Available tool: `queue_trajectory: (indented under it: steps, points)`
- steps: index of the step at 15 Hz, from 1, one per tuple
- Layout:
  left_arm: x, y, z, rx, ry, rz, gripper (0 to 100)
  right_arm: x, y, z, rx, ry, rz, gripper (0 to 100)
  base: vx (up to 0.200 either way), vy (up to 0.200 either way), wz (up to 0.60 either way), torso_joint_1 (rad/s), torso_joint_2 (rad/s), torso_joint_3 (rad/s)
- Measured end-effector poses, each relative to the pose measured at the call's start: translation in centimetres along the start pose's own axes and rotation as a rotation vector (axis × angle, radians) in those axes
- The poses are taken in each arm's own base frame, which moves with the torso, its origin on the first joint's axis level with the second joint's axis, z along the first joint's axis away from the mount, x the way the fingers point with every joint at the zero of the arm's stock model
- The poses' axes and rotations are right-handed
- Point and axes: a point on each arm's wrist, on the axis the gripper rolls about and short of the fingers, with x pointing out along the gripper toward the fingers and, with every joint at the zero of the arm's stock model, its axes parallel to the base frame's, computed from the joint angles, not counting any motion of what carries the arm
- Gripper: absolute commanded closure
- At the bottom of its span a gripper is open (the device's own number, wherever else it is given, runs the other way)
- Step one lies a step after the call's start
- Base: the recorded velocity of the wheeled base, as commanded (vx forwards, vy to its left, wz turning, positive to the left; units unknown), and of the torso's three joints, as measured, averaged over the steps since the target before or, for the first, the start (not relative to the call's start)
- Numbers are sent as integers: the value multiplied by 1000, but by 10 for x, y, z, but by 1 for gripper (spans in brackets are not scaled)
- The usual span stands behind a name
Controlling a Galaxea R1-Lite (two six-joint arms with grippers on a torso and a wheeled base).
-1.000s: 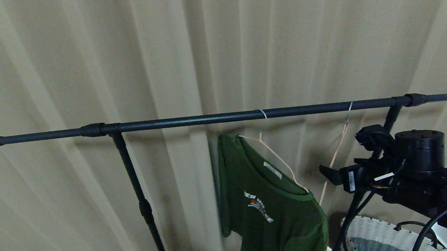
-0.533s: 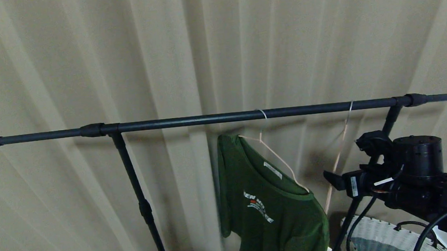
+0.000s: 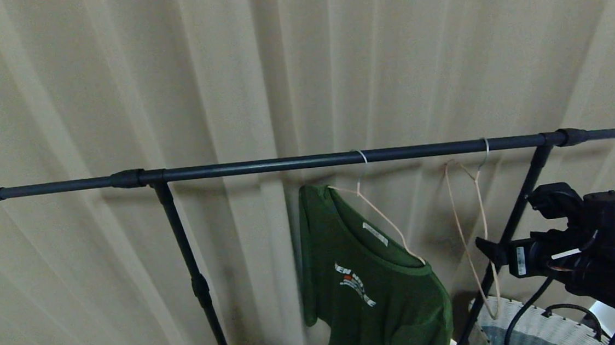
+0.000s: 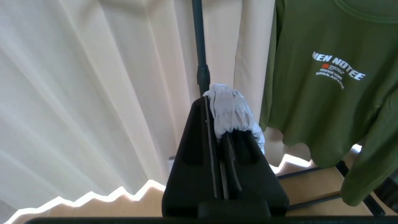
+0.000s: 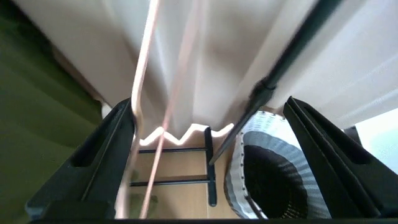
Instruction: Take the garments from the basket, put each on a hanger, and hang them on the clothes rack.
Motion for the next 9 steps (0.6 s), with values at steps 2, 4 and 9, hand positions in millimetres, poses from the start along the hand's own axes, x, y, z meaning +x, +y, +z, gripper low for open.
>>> queue_trajectory:
  steps: [2, 4, 9]
  points:
    - [0, 0, 0, 1, 0, 1, 100, -2, -6, 1, 10, -6, -20, 0, 0, 0, 0, 0, 0, 0]
    - [0, 0, 0, 0, 0, 0, 100, 0, -9, 2, 15, -7, -30, 0, 0, 0, 0, 0, 0, 0]
    - [0, 0, 0, -1, 0, 2, 100, 16, -7, 4, 13, 5, -28, 0, 0, 0, 0, 0, 0, 0]
